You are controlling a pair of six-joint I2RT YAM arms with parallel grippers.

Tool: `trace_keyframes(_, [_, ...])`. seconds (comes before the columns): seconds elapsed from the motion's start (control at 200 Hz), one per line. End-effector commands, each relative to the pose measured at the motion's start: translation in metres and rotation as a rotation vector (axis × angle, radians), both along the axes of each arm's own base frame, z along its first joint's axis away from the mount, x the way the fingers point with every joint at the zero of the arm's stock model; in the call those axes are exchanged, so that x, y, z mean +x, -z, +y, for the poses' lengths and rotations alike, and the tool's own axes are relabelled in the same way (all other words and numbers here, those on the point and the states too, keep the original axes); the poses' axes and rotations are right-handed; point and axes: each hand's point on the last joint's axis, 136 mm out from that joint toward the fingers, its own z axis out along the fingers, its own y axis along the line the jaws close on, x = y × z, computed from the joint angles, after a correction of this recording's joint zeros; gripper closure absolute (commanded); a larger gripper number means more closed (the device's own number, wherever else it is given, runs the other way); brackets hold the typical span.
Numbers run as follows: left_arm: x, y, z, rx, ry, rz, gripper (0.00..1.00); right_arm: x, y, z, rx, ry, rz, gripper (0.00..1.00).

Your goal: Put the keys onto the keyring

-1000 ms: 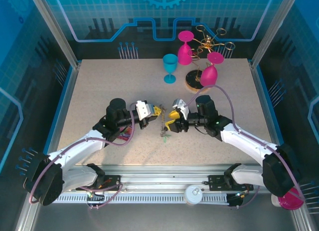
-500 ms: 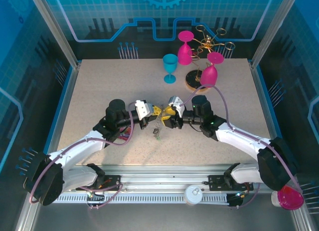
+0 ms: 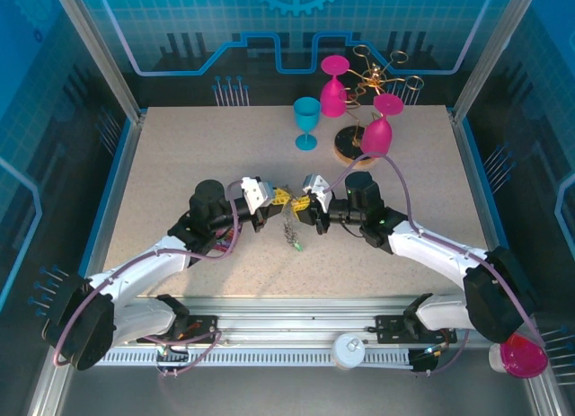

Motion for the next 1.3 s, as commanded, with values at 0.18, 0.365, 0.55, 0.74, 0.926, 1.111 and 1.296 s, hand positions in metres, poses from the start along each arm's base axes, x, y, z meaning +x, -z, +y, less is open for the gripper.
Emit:
trace_keyframes(0.18, [-0.003,-0.025,-0.002,-0.065,0.015,-0.086,1.0,-0.011,0.005,-0.001,-0.036,-0.06,0.038,0.86])
trace_keyframes(0.365, [-0.003,-0.024,-0.002,-0.063,0.023,-0.085,1.0,-0.013,0.006,-0.009,-0.029,-0.053,0.051,0.98])
trace_keyframes(0.55, [-0.004,-0.023,-0.002,-0.058,0.028,-0.084,1.0,-0.016,-0.007,-0.013,-0.009,-0.055,0.024,1.0])
trace_keyframes(0.74, [-0.004,-0.022,0.0,-0.052,0.024,-0.09,1.0,-0.003,0.001,-0.037,-0.139,0.049,-0.036,1.0])
trace_keyframes(0.926, [-0.005,-0.024,-0.001,-0.06,0.037,-0.094,1.0,-0.013,0.017,-0.043,-0.265,0.004,-0.037,1.0])
trace_keyframes(1.111, [-0.005,-0.024,-0.001,-0.063,0.037,-0.094,1.0,-0.028,0.023,-0.015,-0.26,-0.11,0.002,0.95])
trace_keyframes(1.296, [-0.006,-0.023,-0.001,-0.049,0.04,-0.1,1.0,-0.019,0.01,-0.019,-0.218,-0.064,0.013,0.68])
